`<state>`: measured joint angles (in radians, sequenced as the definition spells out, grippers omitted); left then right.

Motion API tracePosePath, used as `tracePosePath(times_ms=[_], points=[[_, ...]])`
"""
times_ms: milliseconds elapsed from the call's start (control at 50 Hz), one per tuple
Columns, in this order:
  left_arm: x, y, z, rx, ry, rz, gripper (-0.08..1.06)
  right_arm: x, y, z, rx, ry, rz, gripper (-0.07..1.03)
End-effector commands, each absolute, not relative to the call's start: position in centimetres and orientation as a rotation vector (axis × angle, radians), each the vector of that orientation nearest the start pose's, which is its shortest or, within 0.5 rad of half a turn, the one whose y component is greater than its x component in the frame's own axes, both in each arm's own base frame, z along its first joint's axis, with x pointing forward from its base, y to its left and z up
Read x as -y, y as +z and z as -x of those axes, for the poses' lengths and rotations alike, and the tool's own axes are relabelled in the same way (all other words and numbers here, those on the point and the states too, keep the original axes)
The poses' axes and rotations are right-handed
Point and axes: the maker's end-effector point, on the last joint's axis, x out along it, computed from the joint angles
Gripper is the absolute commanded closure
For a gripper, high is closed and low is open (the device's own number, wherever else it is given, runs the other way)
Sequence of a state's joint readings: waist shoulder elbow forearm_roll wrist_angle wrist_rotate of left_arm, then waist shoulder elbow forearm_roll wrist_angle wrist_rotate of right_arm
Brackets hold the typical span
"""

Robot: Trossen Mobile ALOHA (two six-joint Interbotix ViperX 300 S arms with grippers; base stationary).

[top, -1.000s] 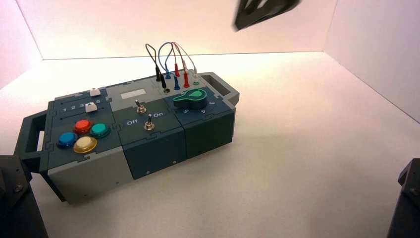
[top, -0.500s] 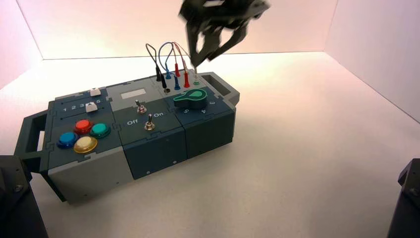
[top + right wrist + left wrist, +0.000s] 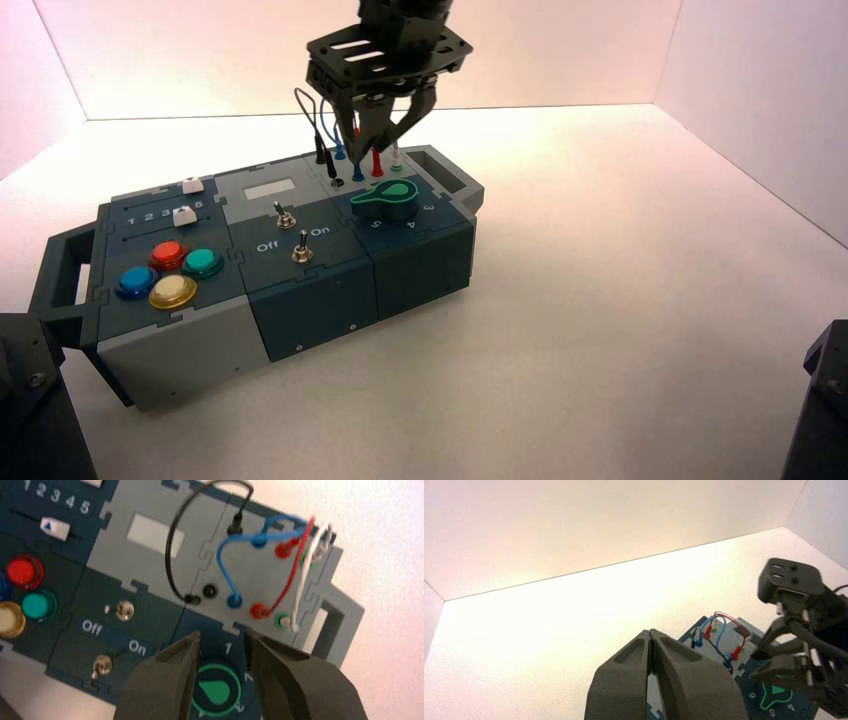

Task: Pull the red wire.

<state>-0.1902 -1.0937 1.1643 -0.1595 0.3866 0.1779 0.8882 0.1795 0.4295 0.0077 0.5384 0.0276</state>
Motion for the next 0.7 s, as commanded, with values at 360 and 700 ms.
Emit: tracePosePath(times_ms=[360, 700], points=[[5.2, 23.1, -21.6, -0.425, -0.249, -0.057, 1.01, -32.7, 8.9, -29.8, -1.066, 0.726, 0.456, 0.49], [5.2, 23.1, -21.6, -0.423, -0.249, -0.057, 1.01, -32.5, 9.2, -30.6, -1.054, 0.716, 0.453, 0.49]])
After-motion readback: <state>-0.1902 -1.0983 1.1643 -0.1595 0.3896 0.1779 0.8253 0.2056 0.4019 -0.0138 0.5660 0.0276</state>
